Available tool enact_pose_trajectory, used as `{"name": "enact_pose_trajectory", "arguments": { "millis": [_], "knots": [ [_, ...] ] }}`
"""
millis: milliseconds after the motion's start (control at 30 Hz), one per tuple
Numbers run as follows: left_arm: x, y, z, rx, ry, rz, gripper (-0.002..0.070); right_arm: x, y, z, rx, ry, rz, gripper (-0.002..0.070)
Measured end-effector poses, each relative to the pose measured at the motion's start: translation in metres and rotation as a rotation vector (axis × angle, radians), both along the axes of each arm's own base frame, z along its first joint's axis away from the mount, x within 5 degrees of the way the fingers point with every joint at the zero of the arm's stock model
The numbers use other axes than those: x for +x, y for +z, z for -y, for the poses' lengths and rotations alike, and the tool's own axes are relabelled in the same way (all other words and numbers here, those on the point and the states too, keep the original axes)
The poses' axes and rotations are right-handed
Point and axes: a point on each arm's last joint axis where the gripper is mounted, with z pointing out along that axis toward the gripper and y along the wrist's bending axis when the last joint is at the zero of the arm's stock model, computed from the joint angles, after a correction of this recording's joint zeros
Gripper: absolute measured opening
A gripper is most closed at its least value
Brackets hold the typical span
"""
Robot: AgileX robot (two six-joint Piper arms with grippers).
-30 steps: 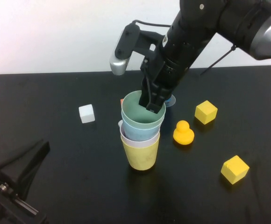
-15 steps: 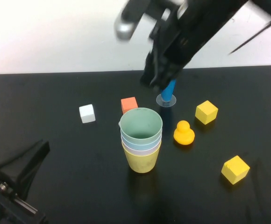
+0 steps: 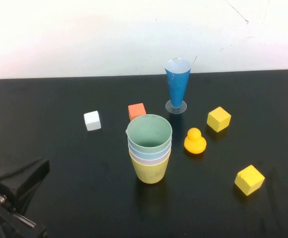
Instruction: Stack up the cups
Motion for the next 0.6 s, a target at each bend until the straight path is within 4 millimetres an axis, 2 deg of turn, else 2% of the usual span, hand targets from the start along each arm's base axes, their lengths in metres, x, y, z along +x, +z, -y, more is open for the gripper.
{"name": "enact_pose_trajectory", "arguments": {
  "millis": [67,200,333,433,600],
  "knots": [
    [0.000,0.000,0.000,0.009,0.000,0.003,0.0001,-0.022,-0.007,0.021,0.014,-0.046,0.066,-0.0001],
    [0.001,0.004,0.000,0.008,-0.007,0.064,0.0001,-0.055,-0.043,0.048,0.121,-0.132,0.153,-0.0001],
    [0.004,-0.005,0.003,0.017,-0.015,0.069,0.0001,-0.086,-0.103,0.070,0.233,-0.153,0.249,-0.0001],
    [0.006,-0.013,0.004,0.027,-0.017,0.055,0.0001,-0.101,-0.148,0.078,0.289,-0.118,0.314,-0.0001],
    [0.006,-0.011,0.005,0.006,-0.022,0.090,0.0001,-0.117,-0.199,0.086,0.329,-0.093,0.351,-0.0001]
  ]
}}
